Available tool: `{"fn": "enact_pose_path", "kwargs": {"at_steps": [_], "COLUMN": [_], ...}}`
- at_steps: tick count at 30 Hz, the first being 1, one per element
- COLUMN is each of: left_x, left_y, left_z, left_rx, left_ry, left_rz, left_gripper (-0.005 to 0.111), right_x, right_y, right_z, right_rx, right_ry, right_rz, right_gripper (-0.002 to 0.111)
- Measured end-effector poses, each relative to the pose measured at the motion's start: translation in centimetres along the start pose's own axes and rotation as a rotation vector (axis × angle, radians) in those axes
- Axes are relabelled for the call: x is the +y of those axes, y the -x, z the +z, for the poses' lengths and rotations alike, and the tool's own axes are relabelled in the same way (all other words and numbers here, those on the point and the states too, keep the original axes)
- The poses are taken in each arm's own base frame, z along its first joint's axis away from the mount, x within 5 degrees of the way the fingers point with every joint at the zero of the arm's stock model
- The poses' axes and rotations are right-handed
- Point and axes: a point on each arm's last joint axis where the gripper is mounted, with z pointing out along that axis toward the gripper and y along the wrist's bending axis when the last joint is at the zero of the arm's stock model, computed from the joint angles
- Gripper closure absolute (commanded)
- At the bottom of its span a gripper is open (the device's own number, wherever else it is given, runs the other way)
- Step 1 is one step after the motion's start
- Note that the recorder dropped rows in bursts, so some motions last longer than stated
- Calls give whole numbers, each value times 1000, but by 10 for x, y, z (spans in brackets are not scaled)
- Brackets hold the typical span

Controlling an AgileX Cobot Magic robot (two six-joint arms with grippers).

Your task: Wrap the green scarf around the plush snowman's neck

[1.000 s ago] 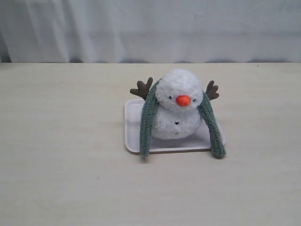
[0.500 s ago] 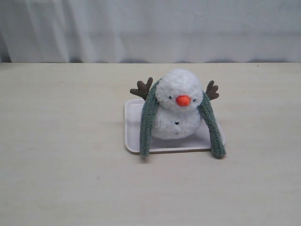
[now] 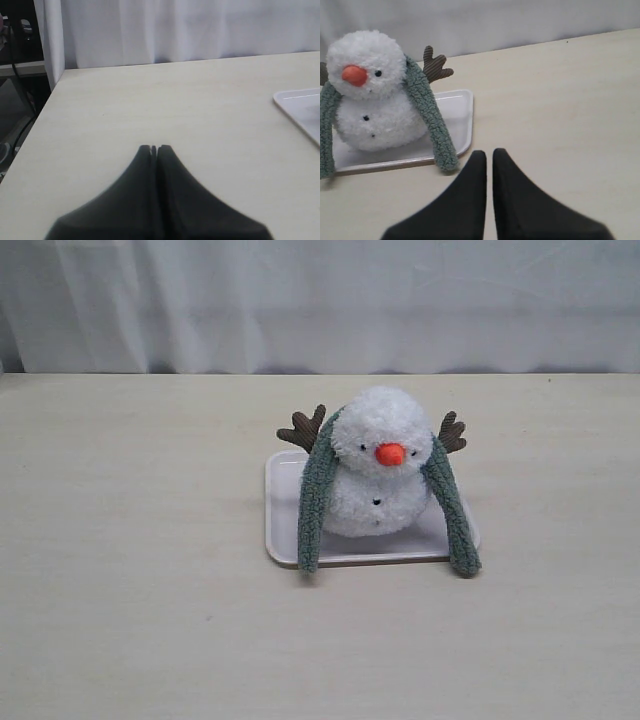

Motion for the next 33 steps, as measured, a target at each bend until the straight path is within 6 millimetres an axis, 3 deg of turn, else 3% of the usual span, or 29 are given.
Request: {"fn": "enact_pose_path", "kwargs": {"at_steps": [9,14,21,33], "left_x": [0,0,0,0], "left_y": [0,0,0,0], "left_z": [0,0,0,0], "left_rx": [0,0,0,0], "left_ry": [0,0,0,0], "left_rz": [0,0,0,0], "left_gripper": [107,107,107,107], "right_x": [-8,-8,-15,-14], "right_y": [2,3,3,3], "right_z": [0,0,-2,-1], "right_rx": [-20,-22,-30,-29], "right_ry": [-86,-93,-232,-210], "right_rz": [-169,-166,-107,-118], "right_gripper": [104,104,104,104]}}
